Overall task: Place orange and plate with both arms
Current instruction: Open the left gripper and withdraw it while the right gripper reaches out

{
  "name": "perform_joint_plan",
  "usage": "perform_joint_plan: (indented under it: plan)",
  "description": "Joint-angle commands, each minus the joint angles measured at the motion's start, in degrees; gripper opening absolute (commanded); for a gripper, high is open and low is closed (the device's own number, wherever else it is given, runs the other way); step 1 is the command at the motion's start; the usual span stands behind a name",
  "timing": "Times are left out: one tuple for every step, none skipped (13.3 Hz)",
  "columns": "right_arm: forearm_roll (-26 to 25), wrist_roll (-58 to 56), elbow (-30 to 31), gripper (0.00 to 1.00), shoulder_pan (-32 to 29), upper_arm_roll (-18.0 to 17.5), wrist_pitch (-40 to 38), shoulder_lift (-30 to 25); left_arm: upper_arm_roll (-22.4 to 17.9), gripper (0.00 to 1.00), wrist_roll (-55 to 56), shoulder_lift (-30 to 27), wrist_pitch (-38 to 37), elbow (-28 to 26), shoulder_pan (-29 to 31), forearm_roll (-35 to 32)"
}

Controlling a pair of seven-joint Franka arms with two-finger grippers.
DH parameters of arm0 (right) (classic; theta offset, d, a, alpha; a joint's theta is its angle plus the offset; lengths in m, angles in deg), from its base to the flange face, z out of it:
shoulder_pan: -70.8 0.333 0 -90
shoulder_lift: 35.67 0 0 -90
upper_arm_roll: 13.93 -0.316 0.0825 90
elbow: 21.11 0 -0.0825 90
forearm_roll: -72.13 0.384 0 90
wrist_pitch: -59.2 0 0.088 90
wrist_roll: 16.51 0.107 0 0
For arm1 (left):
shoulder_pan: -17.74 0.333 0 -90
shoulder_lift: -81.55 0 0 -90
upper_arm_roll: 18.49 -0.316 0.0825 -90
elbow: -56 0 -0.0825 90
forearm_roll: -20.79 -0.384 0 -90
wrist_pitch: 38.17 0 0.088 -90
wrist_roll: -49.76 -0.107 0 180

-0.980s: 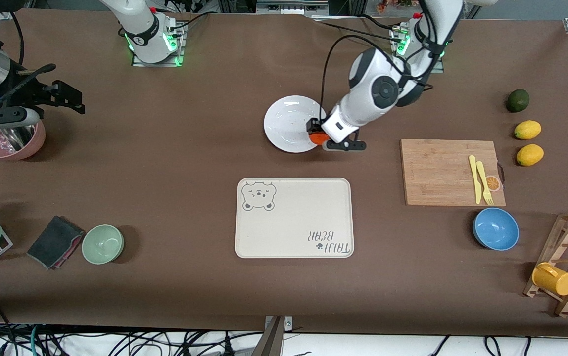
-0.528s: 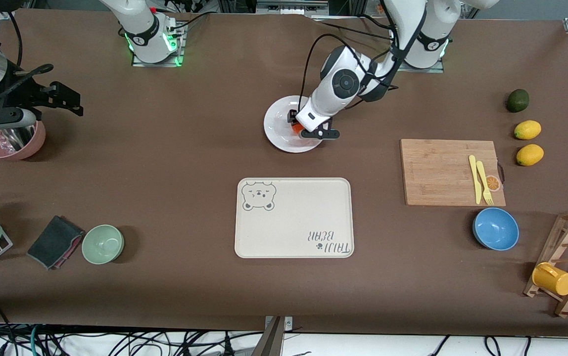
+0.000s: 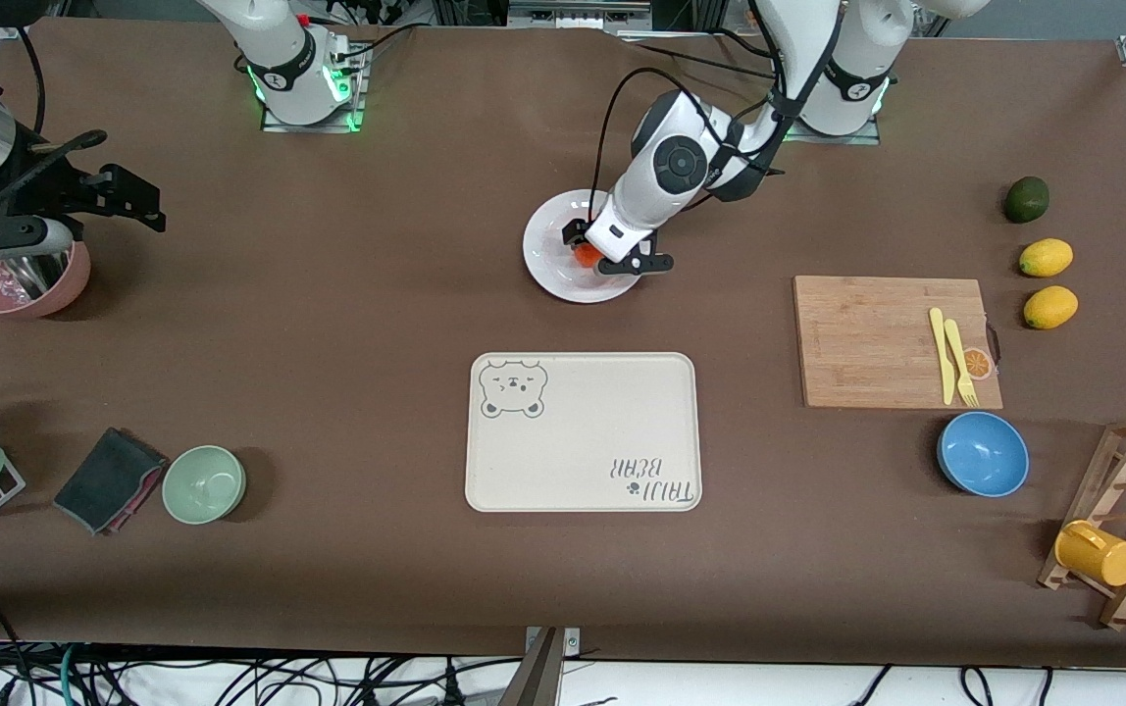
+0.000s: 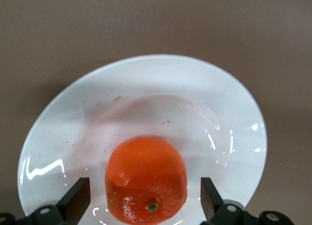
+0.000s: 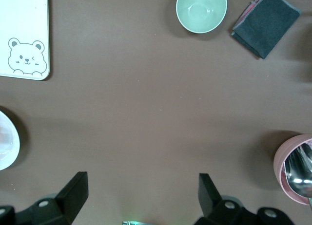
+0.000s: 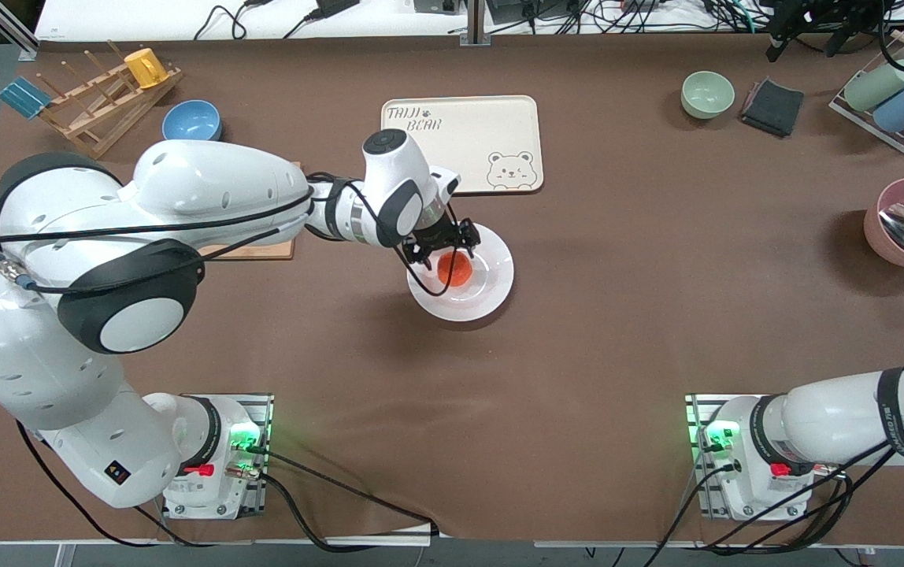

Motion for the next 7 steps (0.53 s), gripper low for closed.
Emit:
perform_joint_plan:
  plan:
    - [-0.05, -0.48, -1.46, 1.00, -0.29, -0.32, -0.89, 0.53, -1.08, 1.00, -0.64, -8.71, -7.46, -0.76, 7.76, 1.12]
    - [-0.05, -0.21, -1.55, 1.00, -0.12, -0.41, -0.89, 0.53, -1.00, 1.00, -1.17, -11.01, -9.66, -0.50, 13.28, 0.86]
    - [-0.05, -0.04, -1.46, 1.00, 0.06, -0.58, -1.06, 0.45, -0.82, 1.00, -1.96, -13.46, -12.64, -0.41, 18.30, 0.86]
    - [-0.05, -0.04, -1.55, 1.00, 0.06, -0.67, -1.24, 0.45, -0.73, 1.00, -3.36, -15.66, -16.07, -0.32, 22.18, 0.33]
    - [0.04, -0.04, -1.55, 1.00, 0.14, -0.76, -1.24, 0.45, -0.73, 1.00, -5.98, -17.86, -18.54, -0.15, 26.31, -3.07]
    - [0.04, -0.04, -1.55, 1.00, 0.23, -0.93, -1.33, 0.36, -0.73, 1.00, -8.79, -19.28, -19.87, 0.90, 28.78, -9.19]
    - [0.04, -0.21, -1.55, 1.00, 0.67, -1.02, -1.59, 0.36, -0.73, 1.00, -9.78, -20.60, -22.66, 2.22, 30.72, -15.95]
